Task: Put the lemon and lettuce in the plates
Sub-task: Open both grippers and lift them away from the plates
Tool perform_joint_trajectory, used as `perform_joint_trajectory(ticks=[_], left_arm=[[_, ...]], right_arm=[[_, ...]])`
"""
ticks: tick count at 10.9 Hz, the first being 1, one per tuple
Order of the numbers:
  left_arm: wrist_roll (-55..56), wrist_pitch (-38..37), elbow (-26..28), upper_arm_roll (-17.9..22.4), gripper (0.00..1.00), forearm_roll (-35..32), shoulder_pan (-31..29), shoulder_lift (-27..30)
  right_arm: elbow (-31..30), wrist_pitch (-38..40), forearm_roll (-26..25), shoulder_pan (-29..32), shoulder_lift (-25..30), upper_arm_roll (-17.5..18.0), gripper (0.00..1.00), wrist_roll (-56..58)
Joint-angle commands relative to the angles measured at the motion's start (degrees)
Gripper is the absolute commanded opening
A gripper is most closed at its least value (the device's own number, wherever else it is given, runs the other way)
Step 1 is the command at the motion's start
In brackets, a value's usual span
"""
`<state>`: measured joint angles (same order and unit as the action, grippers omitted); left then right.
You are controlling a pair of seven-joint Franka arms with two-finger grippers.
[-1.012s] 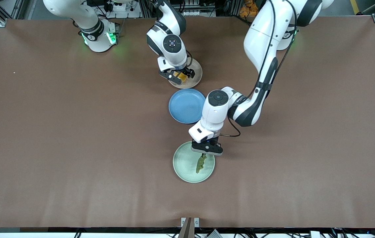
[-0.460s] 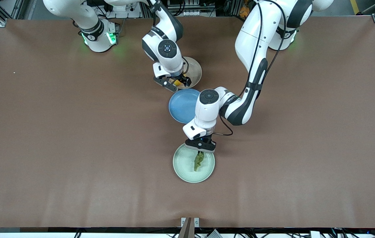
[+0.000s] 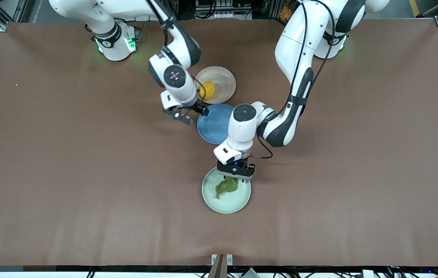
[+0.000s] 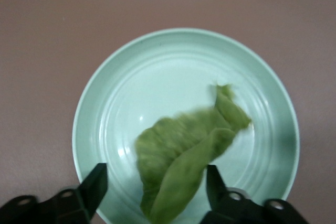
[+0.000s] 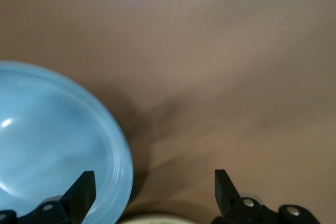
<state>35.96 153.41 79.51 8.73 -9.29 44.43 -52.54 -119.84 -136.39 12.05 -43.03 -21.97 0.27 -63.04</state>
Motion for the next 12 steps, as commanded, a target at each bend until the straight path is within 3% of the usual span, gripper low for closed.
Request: perform_joint_trajectory(ticks=[1, 3, 8, 10, 12], left_arm=[[1.57, -0.22, -0.14, 0.67, 1.00, 0.41, -0.05, 2.35], [1.39, -0.65, 0.03, 0.50, 1.00, 0.50, -1.45, 3.84], [0.51, -12.24, 0.03, 0.14, 1.00, 0.85, -5.23, 11.92], [-0.27, -18.29, 0.12, -0.47, 1.00, 2.42, -7.85, 15.96], [-8.58, -24.09, 0.12, -1.44, 1.00, 6.01, -12.59, 20.17]], right_arm=[[0.23, 0.95, -0.89, 6.53, 0.00, 0.61, 1.00, 8.60], [-0.47, 0.86, -0.89, 11.10, -0.18, 0.61, 1.00, 13.01], [-0.91, 2.10, -1.59, 22.71, -0.09, 0.44, 1.00, 29.77], [-1.97, 1.57, -6.75, 26.67, -0.09, 0.52, 1.00, 34.12], [-2.06, 1.48, -13.17, 30.71, -0.44, 0.52, 1.00, 35.52]])
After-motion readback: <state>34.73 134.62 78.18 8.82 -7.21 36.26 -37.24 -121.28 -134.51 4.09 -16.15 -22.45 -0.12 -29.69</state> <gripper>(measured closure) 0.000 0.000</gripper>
